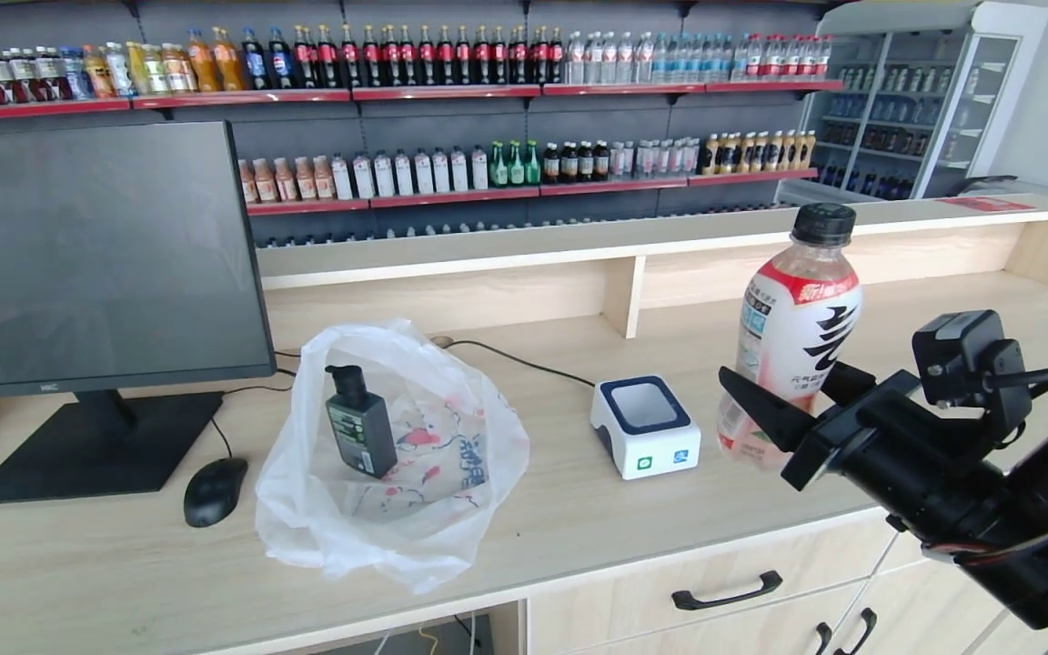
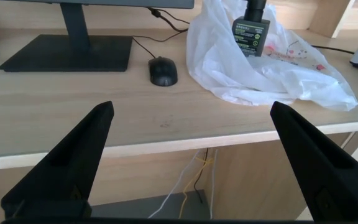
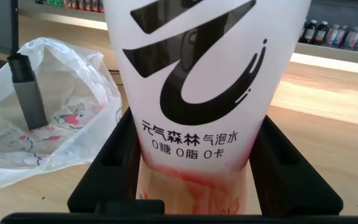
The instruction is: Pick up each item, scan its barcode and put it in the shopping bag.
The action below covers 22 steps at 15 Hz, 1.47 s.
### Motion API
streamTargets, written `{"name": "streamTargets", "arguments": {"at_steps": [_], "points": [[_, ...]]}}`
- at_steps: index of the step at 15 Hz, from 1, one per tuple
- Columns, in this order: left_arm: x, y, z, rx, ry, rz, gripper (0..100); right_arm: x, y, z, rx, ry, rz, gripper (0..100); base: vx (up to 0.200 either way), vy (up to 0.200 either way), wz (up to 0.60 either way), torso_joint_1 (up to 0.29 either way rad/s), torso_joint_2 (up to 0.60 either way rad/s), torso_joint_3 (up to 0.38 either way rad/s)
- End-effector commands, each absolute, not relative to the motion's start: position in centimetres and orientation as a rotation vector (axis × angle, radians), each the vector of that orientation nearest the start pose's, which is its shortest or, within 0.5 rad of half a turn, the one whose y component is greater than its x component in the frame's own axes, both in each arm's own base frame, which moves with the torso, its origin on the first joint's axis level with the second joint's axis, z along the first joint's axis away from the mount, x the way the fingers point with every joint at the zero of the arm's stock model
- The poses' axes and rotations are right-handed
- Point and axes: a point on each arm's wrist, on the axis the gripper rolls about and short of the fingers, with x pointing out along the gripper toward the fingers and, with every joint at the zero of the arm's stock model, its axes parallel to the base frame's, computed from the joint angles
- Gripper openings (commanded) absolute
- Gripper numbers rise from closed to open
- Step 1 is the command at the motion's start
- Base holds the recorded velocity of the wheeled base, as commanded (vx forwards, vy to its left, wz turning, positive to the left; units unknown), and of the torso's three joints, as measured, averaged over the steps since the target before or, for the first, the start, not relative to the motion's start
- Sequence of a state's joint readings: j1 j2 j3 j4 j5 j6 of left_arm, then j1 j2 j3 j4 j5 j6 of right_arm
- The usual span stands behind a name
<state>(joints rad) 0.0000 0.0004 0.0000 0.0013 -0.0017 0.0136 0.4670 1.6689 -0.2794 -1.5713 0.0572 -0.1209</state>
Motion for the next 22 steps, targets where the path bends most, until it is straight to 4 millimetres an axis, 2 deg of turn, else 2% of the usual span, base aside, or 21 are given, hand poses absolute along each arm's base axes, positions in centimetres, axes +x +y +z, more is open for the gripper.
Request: {"name": "streamTargets", "arguments": {"at_steps": [1, 5, 11, 14, 16, 19, 22], "points": [[-2.3, 0.0, 7.5, 0.014, 0.002, -0.002, 100, 21.0, 10.7, 15.8, -0.081, -0.209, 0.512, 0, 0.000, 0.000, 0.00, 0.000, 0.00, 0.000], [-2.3, 0.0, 7.5, 0.014, 0.002, -0.002, 100, 21.0, 10.7, 15.9, -0.081, -0.212, 0.511, 0, 0.000, 0.000, 0.00, 0.000, 0.00, 0.000], [-2.3, 0.0, 7.5, 0.014, 0.002, 0.000, 100, 21.0, 10.7, 15.9, -0.080, -0.214, 0.513, 0, 0.000, 0.000, 0.60, 0.006, 0.00, 0.001], [-2.3, 0.0, 7.5, 0.014, 0.002, -0.002, 100, 21.4, 10.9, 16.0, -0.079, -0.218, 0.511, 0, 0.000, 0.000, 0.00, 0.000, 0.00, 0.000], [-2.3, 0.0, 7.5, 0.014, 0.002, -0.002, 100, 22.5, 11.5, 15.9, -0.077, -0.222, 0.511, 0, 0.000, 0.000, 0.00, 0.000, 0.00, 0.000], [-2.3, 0.0, 7.5, 0.012, 0.002, -0.002, 100, 25.7, 12.5, 15.7, -0.088, -0.241, 0.490, 0, 0.000, 0.000, 0.00, 0.000, 0.00, 0.000], [-2.3, 0.0, 7.5, 0.012, 0.002, -0.002, 100, 28.4, 13.7, 14.3, -0.087, -0.222, 0.490, 0, 0.000, 0.000, 0.00, 0.000, 0.00, 0.000]]}}
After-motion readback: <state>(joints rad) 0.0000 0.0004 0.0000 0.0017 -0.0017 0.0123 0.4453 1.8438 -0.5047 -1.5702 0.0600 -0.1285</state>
